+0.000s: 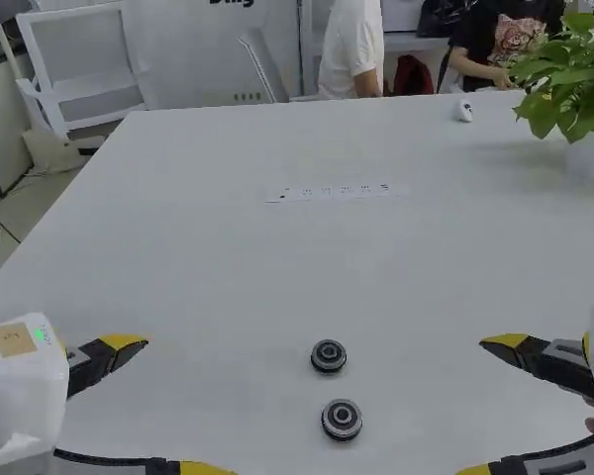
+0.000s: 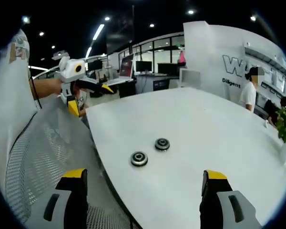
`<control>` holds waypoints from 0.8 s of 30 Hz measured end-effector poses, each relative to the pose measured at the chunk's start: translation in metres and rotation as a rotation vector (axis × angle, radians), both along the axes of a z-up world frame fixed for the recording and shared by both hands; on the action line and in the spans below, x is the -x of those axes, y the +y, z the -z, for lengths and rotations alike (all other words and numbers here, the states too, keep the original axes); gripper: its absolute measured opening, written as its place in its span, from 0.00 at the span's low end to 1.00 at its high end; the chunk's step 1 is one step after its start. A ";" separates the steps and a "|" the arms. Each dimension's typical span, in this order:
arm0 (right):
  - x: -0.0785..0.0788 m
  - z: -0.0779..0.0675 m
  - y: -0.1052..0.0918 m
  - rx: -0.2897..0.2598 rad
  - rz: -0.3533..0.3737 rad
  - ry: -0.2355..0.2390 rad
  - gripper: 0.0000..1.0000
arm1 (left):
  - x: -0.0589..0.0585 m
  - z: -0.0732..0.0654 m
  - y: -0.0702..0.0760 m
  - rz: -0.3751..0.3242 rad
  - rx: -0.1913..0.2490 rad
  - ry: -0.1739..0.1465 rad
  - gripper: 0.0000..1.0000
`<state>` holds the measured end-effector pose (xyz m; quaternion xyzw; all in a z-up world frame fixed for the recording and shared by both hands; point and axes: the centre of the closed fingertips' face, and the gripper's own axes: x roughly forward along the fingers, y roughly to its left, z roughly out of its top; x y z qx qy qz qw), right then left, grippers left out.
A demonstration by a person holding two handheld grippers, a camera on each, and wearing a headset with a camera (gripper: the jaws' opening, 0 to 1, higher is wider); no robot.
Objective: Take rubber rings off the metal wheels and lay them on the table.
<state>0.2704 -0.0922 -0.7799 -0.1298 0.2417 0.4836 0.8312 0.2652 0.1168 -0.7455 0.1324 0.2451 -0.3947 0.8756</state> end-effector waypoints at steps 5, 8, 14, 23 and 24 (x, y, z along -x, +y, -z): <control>0.001 0.001 0.000 0.001 0.000 0.005 0.99 | -0.001 0.002 0.000 0.011 -0.028 -0.007 0.98; 0.001 0.002 0.000 0.005 -0.002 0.005 0.99 | -0.001 0.002 0.000 0.012 -0.028 -0.005 0.98; 0.000 0.003 -0.001 0.008 -0.003 0.008 0.99 | -0.001 0.003 -0.001 0.016 -0.028 0.000 0.97; -0.002 0.006 -0.001 0.020 -0.012 0.009 0.99 | -0.006 0.006 -0.001 0.016 -0.025 -0.001 0.96; -0.003 0.006 -0.001 0.018 -0.011 0.008 0.99 | -0.007 0.006 -0.002 0.015 -0.020 0.001 0.96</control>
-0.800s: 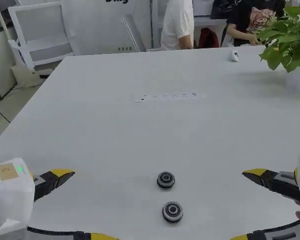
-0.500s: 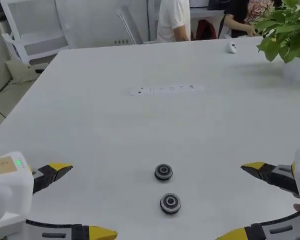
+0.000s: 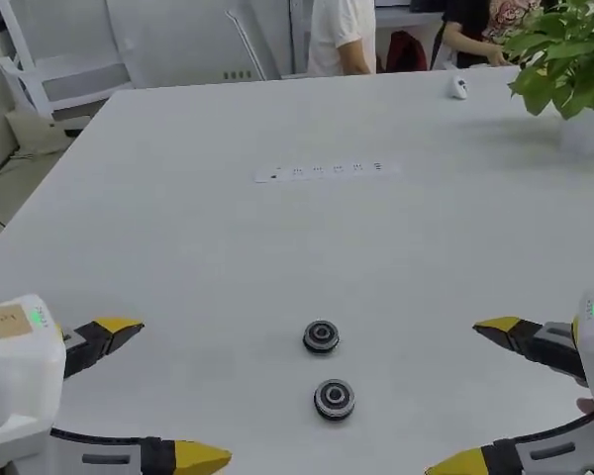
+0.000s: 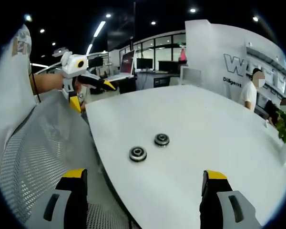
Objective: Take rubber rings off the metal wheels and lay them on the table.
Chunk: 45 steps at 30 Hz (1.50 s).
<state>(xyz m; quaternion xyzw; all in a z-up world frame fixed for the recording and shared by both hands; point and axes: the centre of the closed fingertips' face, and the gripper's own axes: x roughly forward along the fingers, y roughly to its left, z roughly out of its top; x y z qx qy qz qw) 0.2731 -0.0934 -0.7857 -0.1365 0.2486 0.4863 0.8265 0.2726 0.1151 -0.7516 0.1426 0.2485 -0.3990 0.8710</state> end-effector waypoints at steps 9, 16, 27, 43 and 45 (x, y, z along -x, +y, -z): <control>-0.005 0.004 0.001 -0.009 0.002 0.004 0.95 | -0.004 0.003 -0.005 -0.004 0.038 0.019 0.97; -0.006 0.008 0.002 -0.009 0.001 0.005 0.96 | -0.005 0.005 -0.008 -0.010 0.077 0.038 0.96; -0.007 0.010 0.006 -0.017 -0.012 0.001 0.95 | -0.004 0.013 -0.009 0.030 0.011 0.016 0.95; -0.012 0.009 0.015 -0.030 -0.043 -0.022 0.90 | -0.007 0.015 -0.013 0.090 -0.022 0.001 0.91; -0.013 0.009 0.017 -0.025 -0.047 -0.027 0.89 | -0.008 0.015 -0.014 0.100 -0.028 0.002 0.90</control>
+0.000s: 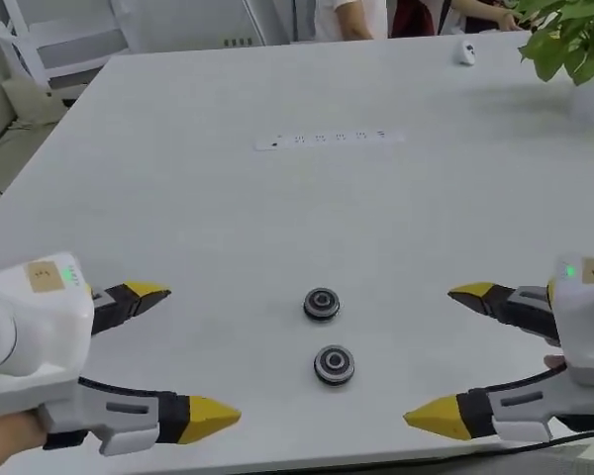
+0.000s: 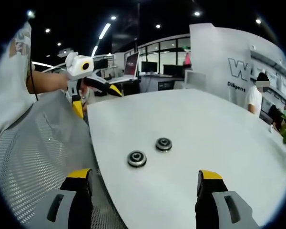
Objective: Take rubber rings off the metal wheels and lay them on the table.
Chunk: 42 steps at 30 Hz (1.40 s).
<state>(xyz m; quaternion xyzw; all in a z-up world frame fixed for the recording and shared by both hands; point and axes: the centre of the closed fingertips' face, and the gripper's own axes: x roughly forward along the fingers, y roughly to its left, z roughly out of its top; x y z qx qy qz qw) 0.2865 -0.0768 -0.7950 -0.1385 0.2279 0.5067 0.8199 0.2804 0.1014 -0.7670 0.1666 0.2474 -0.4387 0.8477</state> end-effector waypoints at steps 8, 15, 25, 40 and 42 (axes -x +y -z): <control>-0.007 -0.002 0.006 -0.022 -0.011 0.010 0.85 | -0.007 -0.001 -0.005 0.032 -0.009 -0.006 0.87; -0.012 -0.002 0.015 -0.007 -0.040 -0.004 0.80 | -0.012 0.003 -0.011 0.072 -0.023 -0.004 0.83; -0.018 0.011 0.019 0.026 -0.077 -0.003 0.75 | -0.020 0.009 -0.018 0.108 -0.037 0.004 0.80; -0.026 0.023 0.027 0.038 -0.103 0.016 0.66 | -0.028 0.017 -0.027 0.146 -0.052 0.019 0.75; -0.027 0.024 0.027 0.034 -0.101 0.022 0.66 | -0.029 0.017 -0.027 0.146 -0.048 0.024 0.74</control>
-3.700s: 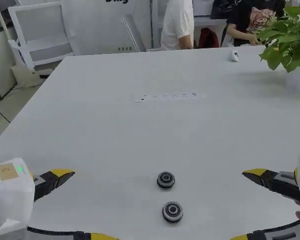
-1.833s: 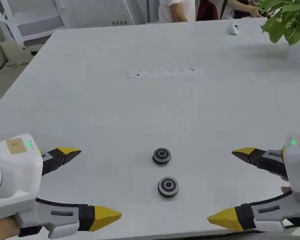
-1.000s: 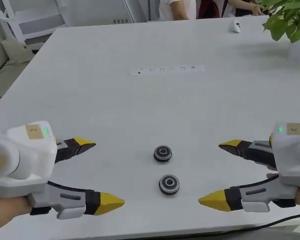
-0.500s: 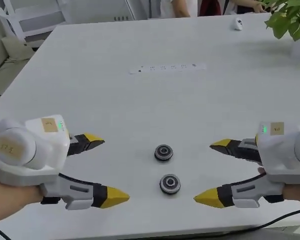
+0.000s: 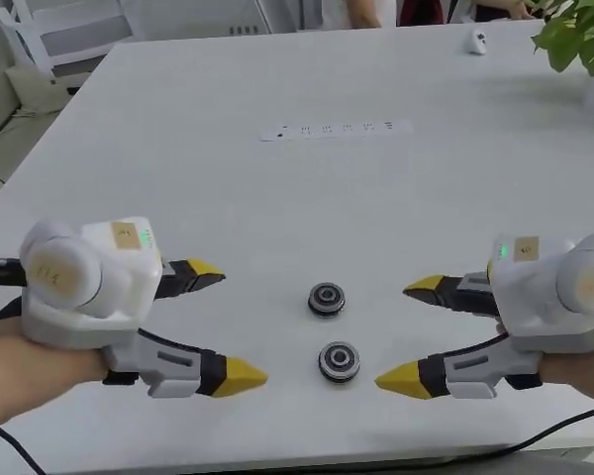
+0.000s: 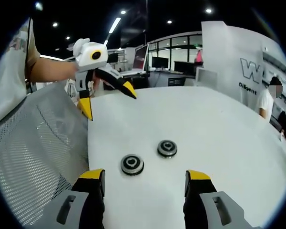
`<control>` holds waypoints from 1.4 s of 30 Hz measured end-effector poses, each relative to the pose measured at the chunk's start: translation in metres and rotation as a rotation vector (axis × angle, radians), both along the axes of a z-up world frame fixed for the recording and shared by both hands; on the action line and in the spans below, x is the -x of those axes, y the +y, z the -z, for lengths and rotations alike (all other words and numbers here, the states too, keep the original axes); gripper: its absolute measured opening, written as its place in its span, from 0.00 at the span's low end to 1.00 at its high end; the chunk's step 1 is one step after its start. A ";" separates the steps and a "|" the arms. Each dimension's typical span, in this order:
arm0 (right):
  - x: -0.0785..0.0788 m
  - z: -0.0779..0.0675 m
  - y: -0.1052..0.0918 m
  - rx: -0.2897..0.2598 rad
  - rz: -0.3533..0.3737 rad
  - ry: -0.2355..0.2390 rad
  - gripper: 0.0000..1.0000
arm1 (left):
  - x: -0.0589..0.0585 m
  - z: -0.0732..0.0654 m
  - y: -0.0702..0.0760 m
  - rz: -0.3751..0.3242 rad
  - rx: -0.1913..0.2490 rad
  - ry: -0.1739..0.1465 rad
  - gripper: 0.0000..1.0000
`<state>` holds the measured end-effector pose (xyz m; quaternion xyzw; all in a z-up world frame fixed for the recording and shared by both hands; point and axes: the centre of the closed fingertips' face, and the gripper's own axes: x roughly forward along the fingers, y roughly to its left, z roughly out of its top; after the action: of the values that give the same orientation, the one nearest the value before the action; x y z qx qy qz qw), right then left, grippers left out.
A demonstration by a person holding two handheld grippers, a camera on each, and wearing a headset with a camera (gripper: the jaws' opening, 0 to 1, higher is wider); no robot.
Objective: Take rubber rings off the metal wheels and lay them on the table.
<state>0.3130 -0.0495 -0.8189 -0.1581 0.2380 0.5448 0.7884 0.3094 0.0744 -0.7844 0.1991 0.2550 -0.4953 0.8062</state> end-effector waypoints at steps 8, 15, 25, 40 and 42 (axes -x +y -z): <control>-0.001 0.007 0.000 -0.004 0.003 0.020 0.60 | 0.000 0.006 -0.008 0.023 -0.005 0.018 0.72; 0.000 0.013 0.005 -0.001 -0.012 0.026 0.55 | -0.001 0.014 -0.016 0.052 -0.010 0.034 0.69; 0.002 0.021 0.011 0.019 -0.043 0.025 0.51 | -0.002 0.024 -0.026 0.082 -0.007 0.061 0.64; 0.003 0.028 0.018 0.018 -0.058 0.032 0.43 | -0.002 0.032 -0.041 0.118 -0.005 0.085 0.56; 0.003 0.028 0.019 0.016 -0.059 0.033 0.42 | -0.002 0.033 -0.043 0.122 -0.007 0.088 0.56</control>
<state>0.3098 -0.0310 -0.8471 -0.1626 0.2505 0.5684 0.7667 0.3114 0.0313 -0.8177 0.1954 0.2792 -0.5509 0.7618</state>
